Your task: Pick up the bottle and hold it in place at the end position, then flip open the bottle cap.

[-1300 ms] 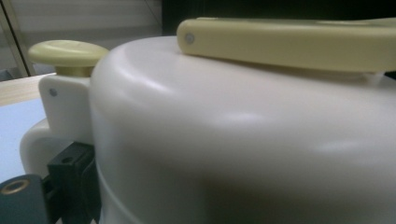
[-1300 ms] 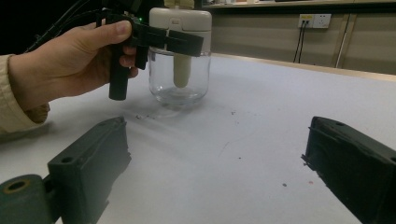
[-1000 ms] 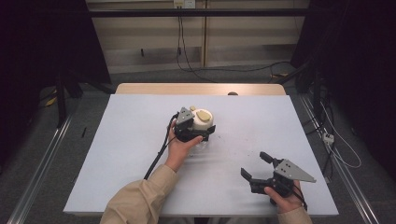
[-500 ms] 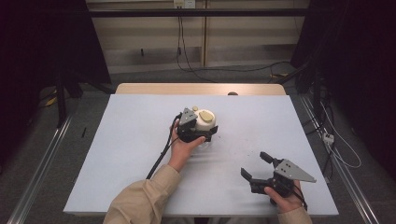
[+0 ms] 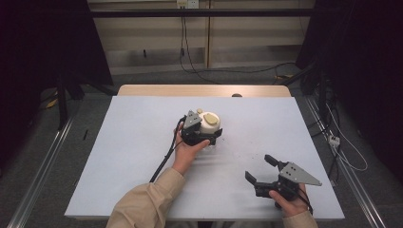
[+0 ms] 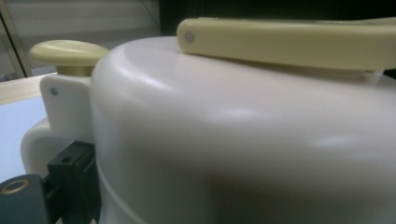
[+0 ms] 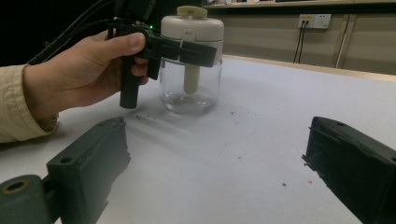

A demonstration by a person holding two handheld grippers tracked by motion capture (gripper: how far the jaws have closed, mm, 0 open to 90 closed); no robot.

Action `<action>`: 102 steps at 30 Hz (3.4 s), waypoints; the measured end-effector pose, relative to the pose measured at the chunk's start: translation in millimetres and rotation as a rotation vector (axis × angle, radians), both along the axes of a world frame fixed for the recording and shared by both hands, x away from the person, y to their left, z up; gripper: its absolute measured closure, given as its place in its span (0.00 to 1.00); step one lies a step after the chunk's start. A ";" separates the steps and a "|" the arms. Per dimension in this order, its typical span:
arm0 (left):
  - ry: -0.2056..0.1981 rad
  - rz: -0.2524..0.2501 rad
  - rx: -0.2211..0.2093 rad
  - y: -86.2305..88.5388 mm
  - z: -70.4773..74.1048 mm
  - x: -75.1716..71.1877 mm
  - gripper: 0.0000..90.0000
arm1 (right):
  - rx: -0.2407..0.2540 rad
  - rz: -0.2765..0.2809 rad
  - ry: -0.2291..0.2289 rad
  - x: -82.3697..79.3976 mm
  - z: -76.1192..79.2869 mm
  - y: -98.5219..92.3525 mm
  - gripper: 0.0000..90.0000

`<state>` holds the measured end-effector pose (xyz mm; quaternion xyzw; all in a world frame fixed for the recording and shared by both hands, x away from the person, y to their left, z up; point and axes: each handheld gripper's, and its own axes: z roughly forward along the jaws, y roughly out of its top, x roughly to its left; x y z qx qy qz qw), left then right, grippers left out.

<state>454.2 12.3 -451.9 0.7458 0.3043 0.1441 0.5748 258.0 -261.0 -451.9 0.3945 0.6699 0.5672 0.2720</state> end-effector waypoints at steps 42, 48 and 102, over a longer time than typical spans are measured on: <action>-0.015 -0.017 0.017 8.4 -4.3 -7.9 0.07 | -0.017 -0.014 0.047 11.5 -1.1 6.0 0.06; -0.017 -0.017 0.022 8.5 -4.2 -8.0 0.07 | -0.021 -0.004 0.061 18.2 -0.9 11.2 0.06; -0.019 -0.017 0.030 8.2 -3.9 -8.2 0.07 | -0.051 0.017 0.108 82.6 33.9 68.6 0.28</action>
